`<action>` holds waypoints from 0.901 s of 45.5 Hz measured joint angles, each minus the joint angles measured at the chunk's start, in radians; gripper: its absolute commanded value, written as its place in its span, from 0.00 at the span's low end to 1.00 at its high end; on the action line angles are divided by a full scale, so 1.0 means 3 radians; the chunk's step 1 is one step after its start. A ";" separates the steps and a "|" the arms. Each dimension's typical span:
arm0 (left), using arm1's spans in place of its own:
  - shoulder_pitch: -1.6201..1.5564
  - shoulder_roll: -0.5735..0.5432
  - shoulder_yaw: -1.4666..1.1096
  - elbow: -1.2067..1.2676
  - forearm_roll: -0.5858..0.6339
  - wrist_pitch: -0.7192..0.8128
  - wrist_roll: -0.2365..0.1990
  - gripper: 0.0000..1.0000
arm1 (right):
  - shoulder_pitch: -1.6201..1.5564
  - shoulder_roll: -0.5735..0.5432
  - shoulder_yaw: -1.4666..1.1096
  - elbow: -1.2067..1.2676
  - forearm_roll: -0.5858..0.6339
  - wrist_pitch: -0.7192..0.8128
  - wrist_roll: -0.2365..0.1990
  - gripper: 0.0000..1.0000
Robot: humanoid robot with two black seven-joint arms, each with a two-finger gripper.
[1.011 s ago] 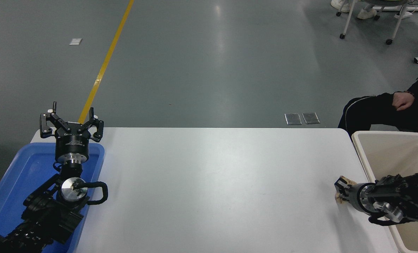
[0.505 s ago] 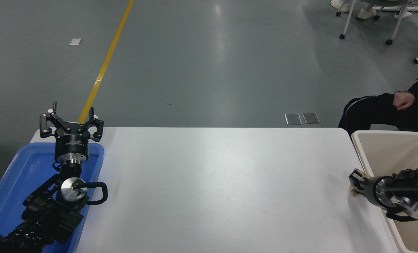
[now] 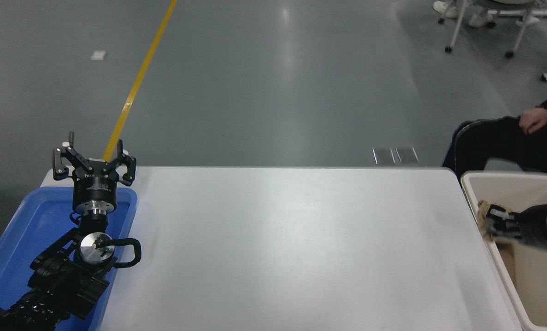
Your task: Pick up paper ball place in dustbin
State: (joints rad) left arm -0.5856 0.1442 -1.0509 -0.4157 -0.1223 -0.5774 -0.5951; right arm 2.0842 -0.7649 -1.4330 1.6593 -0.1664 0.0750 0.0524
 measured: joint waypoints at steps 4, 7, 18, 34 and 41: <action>0.0000 0.0000 0.0000 0.0000 -0.0001 0.0000 0.0000 0.99 | 0.0466 0.0053 -0.0302 0.0078 -0.0014 0.0308 0.0090 0.00; 0.0001 0.0000 0.0000 0.0000 -0.0001 -0.0001 0.0000 0.99 | 0.0744 0.0077 -0.0456 0.0112 -0.0020 0.0508 0.0133 0.00; 0.0003 0.0000 0.0000 0.0000 0.0000 -0.0001 0.0000 0.99 | 0.1587 0.0125 -0.0819 0.0185 -0.0033 0.1242 0.0228 0.00; 0.0004 0.0000 0.0000 0.0000 -0.0001 -0.0001 0.0000 0.99 | 0.1837 0.0142 -0.0911 0.0149 -0.0040 0.1482 0.0260 0.00; 0.0004 0.0000 0.0000 0.0000 -0.0001 -0.0001 0.0000 0.99 | 0.1695 0.0114 -0.0912 0.0020 -0.0042 0.1424 0.0262 0.00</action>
State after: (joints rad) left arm -0.5845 0.1442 -1.0508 -0.4157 -0.1226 -0.5777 -0.5951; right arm 2.5928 -0.7307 -1.7066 1.6654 -0.1790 0.5022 0.1311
